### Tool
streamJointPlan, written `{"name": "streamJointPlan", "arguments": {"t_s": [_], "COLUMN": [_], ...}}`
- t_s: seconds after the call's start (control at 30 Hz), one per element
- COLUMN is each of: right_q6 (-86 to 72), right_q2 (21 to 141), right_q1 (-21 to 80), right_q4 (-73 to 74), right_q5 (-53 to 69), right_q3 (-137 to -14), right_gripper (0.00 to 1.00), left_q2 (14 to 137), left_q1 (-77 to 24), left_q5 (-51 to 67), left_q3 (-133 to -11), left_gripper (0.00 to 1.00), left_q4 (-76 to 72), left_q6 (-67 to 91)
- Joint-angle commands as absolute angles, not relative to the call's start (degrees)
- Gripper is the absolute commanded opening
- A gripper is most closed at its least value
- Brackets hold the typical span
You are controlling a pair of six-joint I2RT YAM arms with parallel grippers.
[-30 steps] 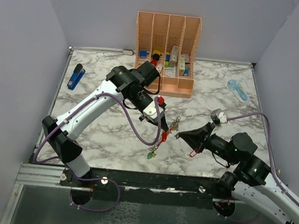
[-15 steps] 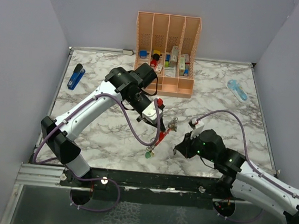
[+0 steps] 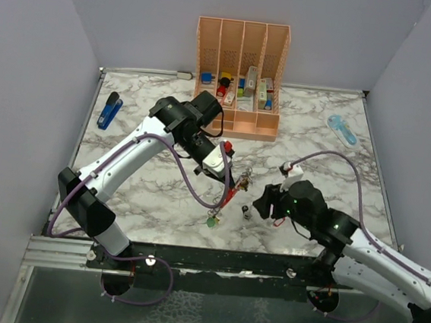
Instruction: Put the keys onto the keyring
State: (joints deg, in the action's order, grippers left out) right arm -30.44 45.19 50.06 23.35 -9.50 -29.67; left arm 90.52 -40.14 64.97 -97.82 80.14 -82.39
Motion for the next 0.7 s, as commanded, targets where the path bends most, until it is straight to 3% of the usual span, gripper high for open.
{"name": "streamJointPlan", "arguments": {"t_s": [0.0,0.2,0.67], "right_q6": [-20.4,-6.6,-0.8], "right_q2": [34.0,20.0,29.8], "right_q1": [49.8,49.8,49.8], "right_q4": [18.8,10.8,0.7], "right_q5": [-8.1,-1.0,9.1], "right_q3": [-34.2,-34.3,-31.5], "right_gripper": [0.61,0.90,0.99], "left_q2": [89.6,88.9,91.7], "left_q1": [-40.1,-40.1,-40.2], "left_q5": [70.0,74.0,84.3], "left_q3": [-100.5,-100.2,-101.8], "left_gripper": [0.00,0.00,0.00], "left_q4": [80.7,80.8,80.7], "left_q6": [-81.1,-77.8,-76.4]}}
